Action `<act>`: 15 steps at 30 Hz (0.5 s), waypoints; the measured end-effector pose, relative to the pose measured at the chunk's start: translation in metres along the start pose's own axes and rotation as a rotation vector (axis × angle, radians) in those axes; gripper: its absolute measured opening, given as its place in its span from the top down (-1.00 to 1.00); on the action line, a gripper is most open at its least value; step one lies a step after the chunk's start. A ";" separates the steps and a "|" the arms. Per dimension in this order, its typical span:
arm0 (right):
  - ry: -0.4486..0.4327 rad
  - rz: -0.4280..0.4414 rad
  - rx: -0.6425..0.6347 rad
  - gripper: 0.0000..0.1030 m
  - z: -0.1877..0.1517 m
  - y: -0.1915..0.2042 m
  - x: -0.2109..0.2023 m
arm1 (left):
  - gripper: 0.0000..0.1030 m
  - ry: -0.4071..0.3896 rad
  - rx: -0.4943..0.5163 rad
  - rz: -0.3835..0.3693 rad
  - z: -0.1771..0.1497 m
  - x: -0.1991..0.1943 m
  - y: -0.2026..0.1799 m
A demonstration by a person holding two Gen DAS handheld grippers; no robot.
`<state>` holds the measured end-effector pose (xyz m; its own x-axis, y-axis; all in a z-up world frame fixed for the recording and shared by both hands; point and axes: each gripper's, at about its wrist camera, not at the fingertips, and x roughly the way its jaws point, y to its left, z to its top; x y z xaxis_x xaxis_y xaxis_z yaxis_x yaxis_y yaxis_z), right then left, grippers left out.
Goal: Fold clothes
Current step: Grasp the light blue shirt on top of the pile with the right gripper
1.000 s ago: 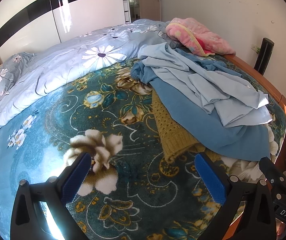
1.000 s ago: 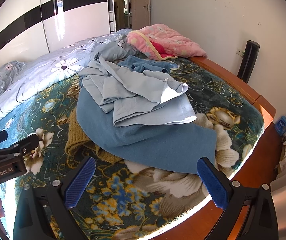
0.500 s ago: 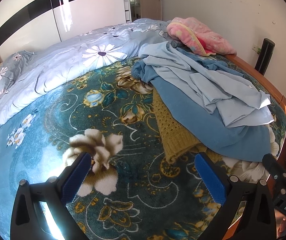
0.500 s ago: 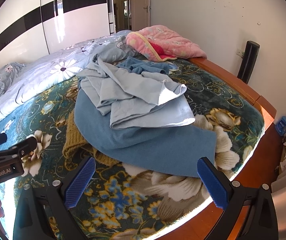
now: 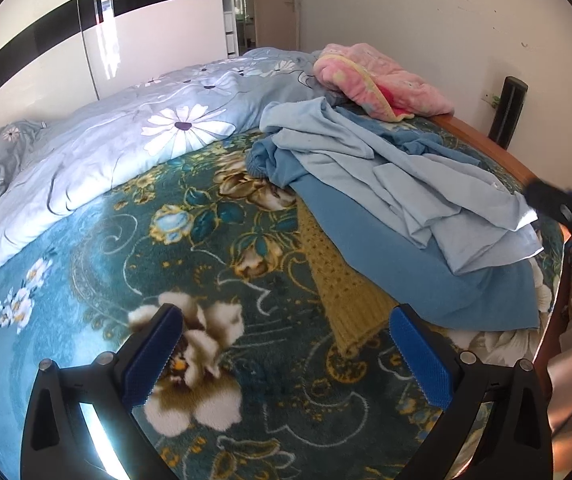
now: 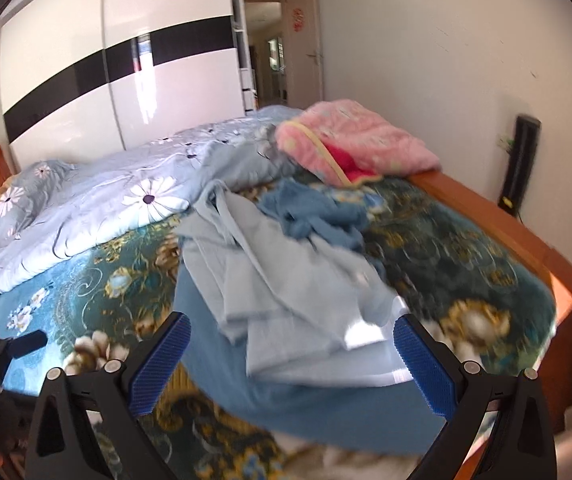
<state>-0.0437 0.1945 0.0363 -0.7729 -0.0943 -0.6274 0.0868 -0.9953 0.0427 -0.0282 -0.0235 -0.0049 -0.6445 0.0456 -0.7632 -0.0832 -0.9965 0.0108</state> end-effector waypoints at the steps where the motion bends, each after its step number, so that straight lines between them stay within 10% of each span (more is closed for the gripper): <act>1: -0.001 0.004 -0.017 -1.00 0.006 0.004 0.009 | -1.00 0.001 -0.005 -0.001 0.001 0.001 0.003; 15: 0.142 0.092 -0.061 -0.80 0.045 0.043 0.151 | -1.00 0.050 -0.024 0.054 -0.008 0.026 0.060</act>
<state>-0.1847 0.1364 -0.0219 -0.6637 -0.1763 -0.7269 0.1941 -0.9791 0.0602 -0.0435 -0.0823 -0.0289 -0.6091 -0.0112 -0.7930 -0.0304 -0.9988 0.0375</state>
